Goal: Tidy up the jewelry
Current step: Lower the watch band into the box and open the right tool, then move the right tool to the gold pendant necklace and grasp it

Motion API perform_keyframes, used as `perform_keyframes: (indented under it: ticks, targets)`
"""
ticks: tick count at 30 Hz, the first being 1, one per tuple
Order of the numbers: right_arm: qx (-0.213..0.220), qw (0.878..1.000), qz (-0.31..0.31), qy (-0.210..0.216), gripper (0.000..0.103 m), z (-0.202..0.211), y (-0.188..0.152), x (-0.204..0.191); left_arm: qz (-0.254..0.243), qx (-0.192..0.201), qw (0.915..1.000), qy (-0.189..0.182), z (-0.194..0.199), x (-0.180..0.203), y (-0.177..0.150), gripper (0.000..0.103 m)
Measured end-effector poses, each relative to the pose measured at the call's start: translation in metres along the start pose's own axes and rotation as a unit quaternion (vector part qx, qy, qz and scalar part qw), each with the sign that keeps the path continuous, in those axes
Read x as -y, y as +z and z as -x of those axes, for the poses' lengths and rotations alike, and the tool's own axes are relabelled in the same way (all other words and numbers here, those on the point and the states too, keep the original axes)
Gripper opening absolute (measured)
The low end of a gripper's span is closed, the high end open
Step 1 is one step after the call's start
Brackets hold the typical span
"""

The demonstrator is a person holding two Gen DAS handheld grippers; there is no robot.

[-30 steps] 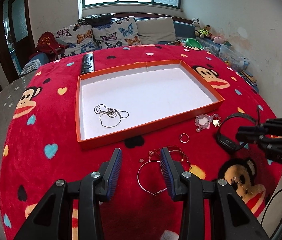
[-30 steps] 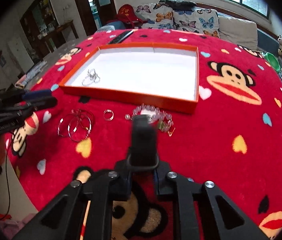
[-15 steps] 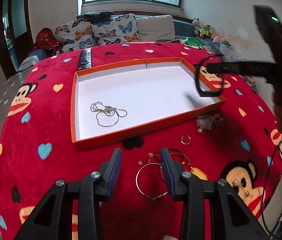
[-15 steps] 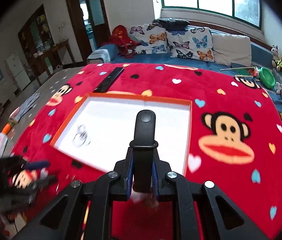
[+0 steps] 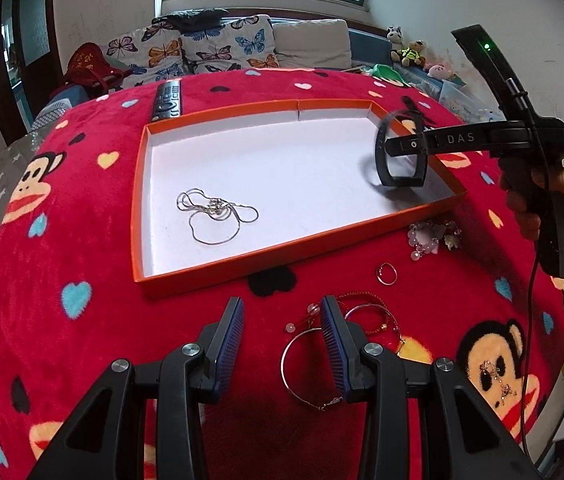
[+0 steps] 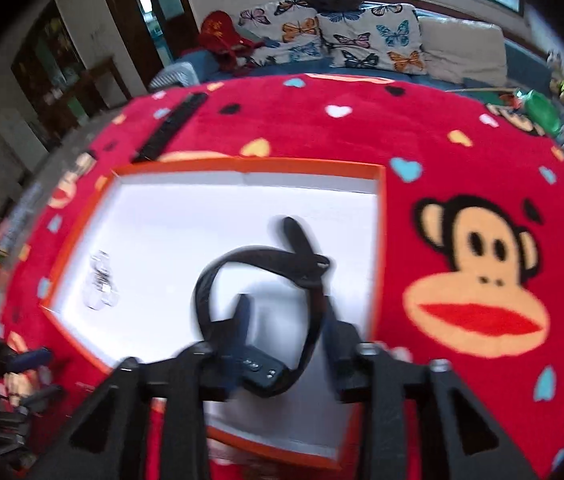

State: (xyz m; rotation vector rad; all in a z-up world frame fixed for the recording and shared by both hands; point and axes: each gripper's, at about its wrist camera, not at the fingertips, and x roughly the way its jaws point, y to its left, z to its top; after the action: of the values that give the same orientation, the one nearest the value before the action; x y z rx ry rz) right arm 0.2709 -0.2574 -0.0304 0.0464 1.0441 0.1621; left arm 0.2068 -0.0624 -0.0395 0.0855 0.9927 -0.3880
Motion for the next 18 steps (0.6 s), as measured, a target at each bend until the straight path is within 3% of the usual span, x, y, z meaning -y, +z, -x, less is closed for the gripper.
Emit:
perform_keyframes:
  ticks: [10, 18]
  targets:
    - [0.009, 1.000, 0.020, -0.012, 0.062, 0.015, -0.001, -0.005, -0.004, 0.000, 1.0000, -0.002, 0.003, 0.005, -0.001, 0.042]
    - [0.012, 0.999, 0.046, -0.015, 0.062, 0.048, -0.031, -0.018, -0.016, 0.008, 0.9998, -0.011, 0.020, 0.018, -0.012, 0.042]
